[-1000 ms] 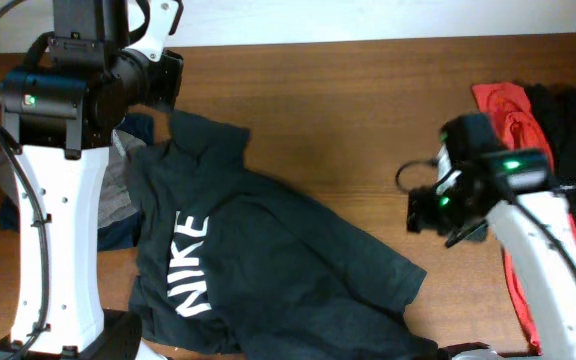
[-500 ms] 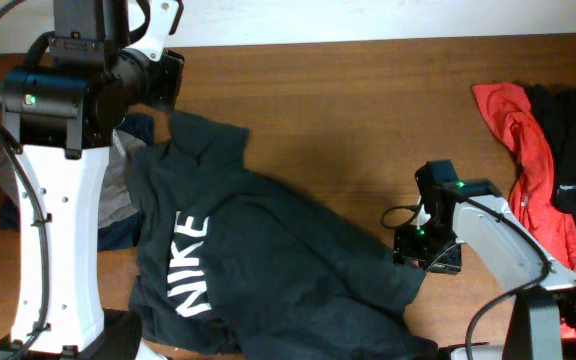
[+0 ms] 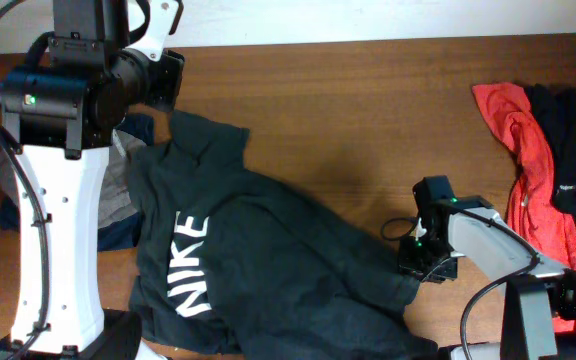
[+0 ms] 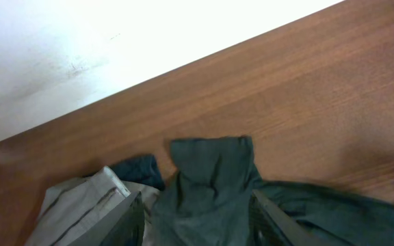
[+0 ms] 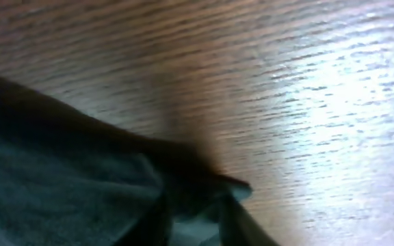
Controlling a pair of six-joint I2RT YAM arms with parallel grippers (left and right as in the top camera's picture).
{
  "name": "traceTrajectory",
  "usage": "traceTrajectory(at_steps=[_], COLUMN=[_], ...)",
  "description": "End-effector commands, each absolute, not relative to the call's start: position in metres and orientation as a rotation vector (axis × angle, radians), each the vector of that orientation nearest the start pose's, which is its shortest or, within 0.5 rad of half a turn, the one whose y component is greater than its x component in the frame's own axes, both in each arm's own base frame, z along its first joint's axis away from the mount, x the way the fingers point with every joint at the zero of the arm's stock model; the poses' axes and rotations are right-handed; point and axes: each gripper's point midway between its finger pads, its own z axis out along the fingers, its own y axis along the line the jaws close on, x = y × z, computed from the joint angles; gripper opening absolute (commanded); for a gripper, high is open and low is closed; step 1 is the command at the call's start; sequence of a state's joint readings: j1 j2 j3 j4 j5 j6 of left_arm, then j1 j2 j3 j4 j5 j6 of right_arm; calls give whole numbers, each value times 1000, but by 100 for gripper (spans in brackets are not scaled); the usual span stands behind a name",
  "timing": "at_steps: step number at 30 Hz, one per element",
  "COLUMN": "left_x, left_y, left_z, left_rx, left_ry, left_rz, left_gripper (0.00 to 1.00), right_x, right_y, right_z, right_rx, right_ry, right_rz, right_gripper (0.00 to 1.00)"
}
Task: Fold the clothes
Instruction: 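Grasp the right hem corner of the green shirt with the right gripper, then pull the shirt corner up-right with the right gripper to spread it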
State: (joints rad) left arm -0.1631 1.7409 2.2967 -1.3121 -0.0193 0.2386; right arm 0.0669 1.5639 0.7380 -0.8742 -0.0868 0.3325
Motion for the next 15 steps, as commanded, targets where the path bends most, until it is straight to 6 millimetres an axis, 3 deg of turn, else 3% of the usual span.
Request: traceTrajectory(at_steps=[1, 6, 15], left_x=[413, 414, 416], left_y=[-63, -63, -64], left_z=[397, 398, 401], left_rx=[428, 427, 424], left_ry=[2251, 2245, 2229], left_rz=[60, 60, 60], left_gripper=[49, 49, 50], right_x=[200, 250, 344], right_y=[35, 20, -73], right_z=[-8, 17, 66], right_rx=[476, 537, 797], right_ry=[3242, 3093, 2644], right_rz=[161, 164, 176], right_gripper=[7, 4, 4])
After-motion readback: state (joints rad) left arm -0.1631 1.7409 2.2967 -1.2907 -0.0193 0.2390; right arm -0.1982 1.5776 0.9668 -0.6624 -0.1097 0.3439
